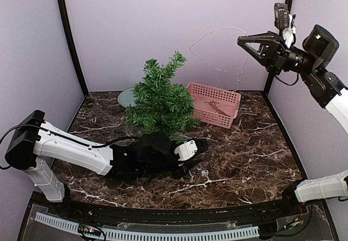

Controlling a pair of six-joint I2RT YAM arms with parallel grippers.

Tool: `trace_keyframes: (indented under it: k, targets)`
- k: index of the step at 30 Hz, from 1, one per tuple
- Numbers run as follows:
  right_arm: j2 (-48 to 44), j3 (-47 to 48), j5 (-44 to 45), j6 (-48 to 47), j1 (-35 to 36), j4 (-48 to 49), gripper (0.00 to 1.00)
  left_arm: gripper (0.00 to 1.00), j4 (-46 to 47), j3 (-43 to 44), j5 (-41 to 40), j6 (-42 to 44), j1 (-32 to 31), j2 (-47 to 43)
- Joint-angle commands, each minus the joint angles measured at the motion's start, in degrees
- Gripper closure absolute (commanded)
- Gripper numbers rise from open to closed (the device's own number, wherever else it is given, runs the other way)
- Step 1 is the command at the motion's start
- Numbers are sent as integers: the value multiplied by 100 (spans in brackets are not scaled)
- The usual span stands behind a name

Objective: Decorate the small christmas tree

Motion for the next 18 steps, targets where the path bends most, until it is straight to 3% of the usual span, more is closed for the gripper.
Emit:
trace_keyframes:
  k: [1,4,10,18]
  targets:
    - [1,-127,-342,210,91,415,100,57,862,-582,569,-288,-15,-1172]
    - [-3,-212,-443,234,148,439,100,52,759,-650,882,-356,-94,-1624]
    - [-31,-306,-604,220,337,453,100,53,1064,-634,750,-567,-174,-2092]
    - [-134,-282,-688,200,541,345,100,49,1315,82,520,-663,-179,-1599]
